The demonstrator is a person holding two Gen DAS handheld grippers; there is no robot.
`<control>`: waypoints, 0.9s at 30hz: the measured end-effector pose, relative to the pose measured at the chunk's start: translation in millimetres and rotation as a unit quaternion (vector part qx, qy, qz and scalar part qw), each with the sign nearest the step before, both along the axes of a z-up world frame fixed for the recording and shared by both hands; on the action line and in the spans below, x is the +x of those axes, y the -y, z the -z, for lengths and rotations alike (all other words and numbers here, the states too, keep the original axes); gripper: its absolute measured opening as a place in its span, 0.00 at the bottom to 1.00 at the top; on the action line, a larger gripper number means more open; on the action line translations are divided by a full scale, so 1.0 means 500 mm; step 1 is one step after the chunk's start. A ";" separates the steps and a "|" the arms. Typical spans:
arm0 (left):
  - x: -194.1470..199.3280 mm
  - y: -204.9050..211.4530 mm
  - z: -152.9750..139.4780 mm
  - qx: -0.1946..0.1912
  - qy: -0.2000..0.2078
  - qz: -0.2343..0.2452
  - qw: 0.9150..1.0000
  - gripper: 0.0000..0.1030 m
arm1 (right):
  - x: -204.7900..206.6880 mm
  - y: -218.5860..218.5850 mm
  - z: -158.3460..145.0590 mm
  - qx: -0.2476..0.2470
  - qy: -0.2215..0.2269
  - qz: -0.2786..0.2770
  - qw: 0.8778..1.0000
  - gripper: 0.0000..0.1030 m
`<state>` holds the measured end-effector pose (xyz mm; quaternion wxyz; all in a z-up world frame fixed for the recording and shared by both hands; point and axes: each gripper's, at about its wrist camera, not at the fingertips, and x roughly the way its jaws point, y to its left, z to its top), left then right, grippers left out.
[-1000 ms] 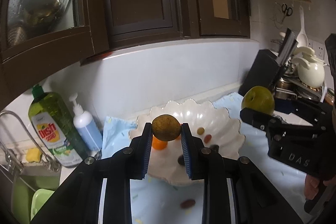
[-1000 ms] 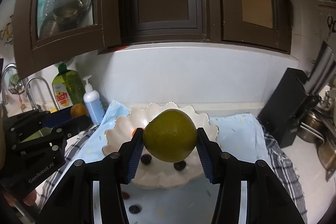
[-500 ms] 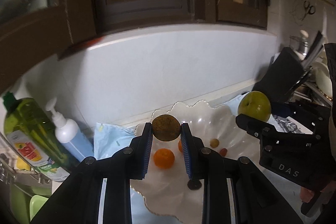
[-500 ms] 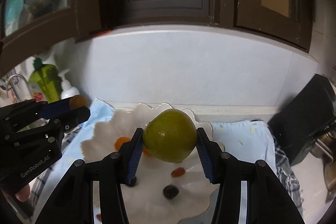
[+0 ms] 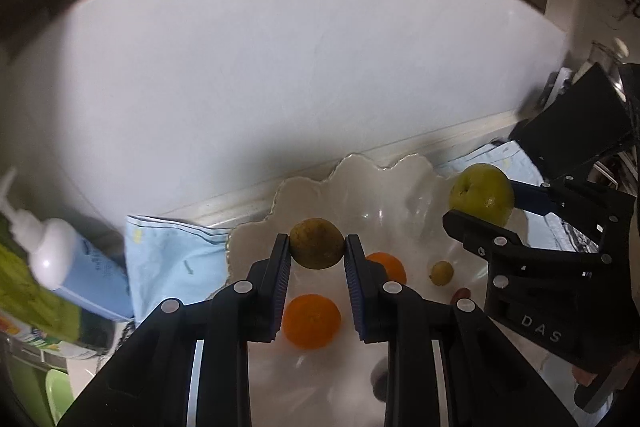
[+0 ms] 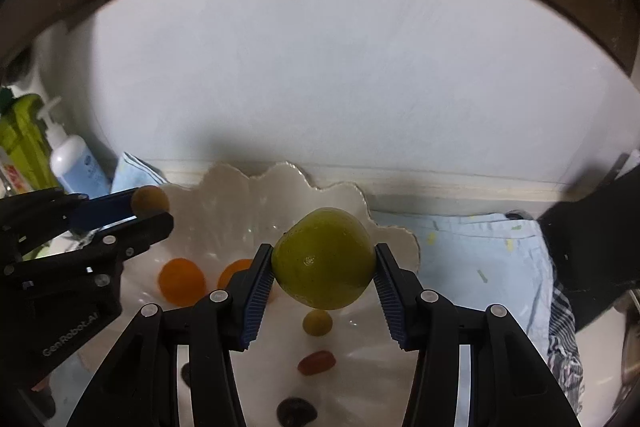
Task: Organize fruits
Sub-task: 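Open the left tool to drop its fruit while the right tool drops the citrus into the bowl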
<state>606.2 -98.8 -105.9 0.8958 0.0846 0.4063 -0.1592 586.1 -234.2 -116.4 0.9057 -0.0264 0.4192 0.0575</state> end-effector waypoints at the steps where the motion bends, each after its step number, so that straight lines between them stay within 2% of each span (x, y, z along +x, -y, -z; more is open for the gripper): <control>1: 0.009 0.003 0.007 0.002 -0.006 0.001 1.000 0.27 | 0.011 0.002 0.009 0.002 -0.009 -0.001 1.000 0.49; 7: 0.047 0.008 0.041 0.009 -0.037 -0.003 0.999 0.27 | 0.045 0.013 0.043 0.011 -0.050 0.002 0.999 0.49; 13: 0.061 0.020 0.052 0.020 -0.039 -0.003 0.999 0.28 | 0.053 0.014 0.056 0.002 -0.064 0.001 0.998 0.50; 14: 0.061 0.020 0.052 0.021 -0.040 -0.003 0.999 0.29 | 0.055 0.014 0.057 0.001 -0.065 0.001 0.998 0.50; 16: 0.062 0.021 0.049 0.023 -0.036 -0.005 0.999 0.41 | 0.057 0.013 0.057 0.000 -0.065 0.002 0.998 0.50; 18: 0.059 0.020 0.044 0.027 -0.029 -0.008 0.999 0.44 | 0.057 0.015 0.056 0.001 -0.066 0.003 0.998 0.51; 20: 0.057 0.015 0.038 0.032 -0.025 -0.012 0.999 0.49 | 0.059 0.016 0.053 -0.002 -0.061 0.009 0.998 0.63; 27: 0.033 0.007 0.014 0.053 0.001 -0.028 0.998 0.58 | 0.033 0.020 0.027 -0.019 -0.042 0.021 0.999 0.63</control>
